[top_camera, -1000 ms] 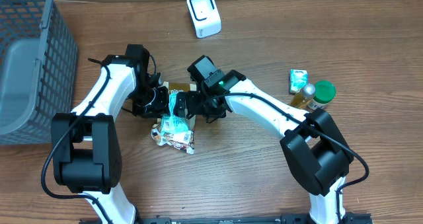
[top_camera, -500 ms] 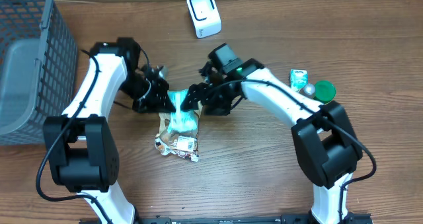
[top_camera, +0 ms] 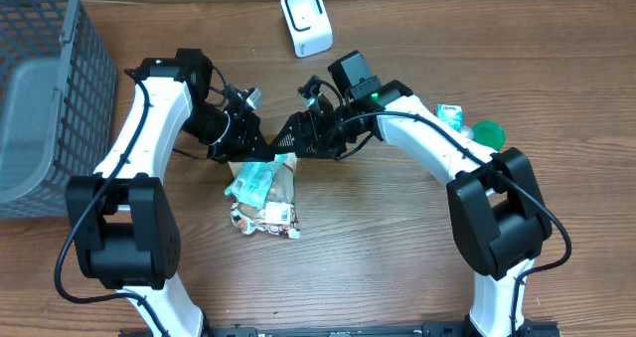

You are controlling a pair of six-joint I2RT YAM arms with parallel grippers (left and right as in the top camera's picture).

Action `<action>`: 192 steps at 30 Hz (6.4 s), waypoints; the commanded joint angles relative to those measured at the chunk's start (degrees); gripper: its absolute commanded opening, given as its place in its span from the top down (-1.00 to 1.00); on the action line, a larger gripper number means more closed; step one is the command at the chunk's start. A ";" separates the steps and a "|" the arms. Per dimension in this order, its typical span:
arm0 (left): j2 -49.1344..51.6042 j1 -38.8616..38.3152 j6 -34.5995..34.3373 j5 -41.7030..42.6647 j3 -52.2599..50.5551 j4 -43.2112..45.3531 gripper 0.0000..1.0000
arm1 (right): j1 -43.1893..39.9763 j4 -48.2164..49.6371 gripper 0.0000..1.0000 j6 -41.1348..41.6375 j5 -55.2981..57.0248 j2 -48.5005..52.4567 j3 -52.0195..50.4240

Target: Scan the item barcode

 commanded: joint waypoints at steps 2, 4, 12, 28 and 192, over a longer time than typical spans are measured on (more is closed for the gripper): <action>-0.46 -0.57 -3.39 -12.35 1.14 1.64 0.92 | -0.35 -3.87 -0.50 -0.07 8.98 -1.18 1.36; -0.44 -0.59 -7.72 -18.82 1.03 2.47 0.90 | -0.02 -5.01 -0.50 -0.04 10.86 -1.18 1.36; -0.44 -0.76 -11.43 -23.32 0.26 2.97 0.60 | 0.31 1.84 -0.48 2.29 11.45 -0.74 1.33; -0.44 -0.79 -11.39 -23.76 -8.81 10.97 0.41 | 4.83 10.49 -0.33 3.41 15.10 2.97 -0.46; -0.66 -8.57 28.94 7.91 7.43 -10.03 -0.85 | -11.15 19.54 0.93 1.81 -21.53 -0.81 -5.95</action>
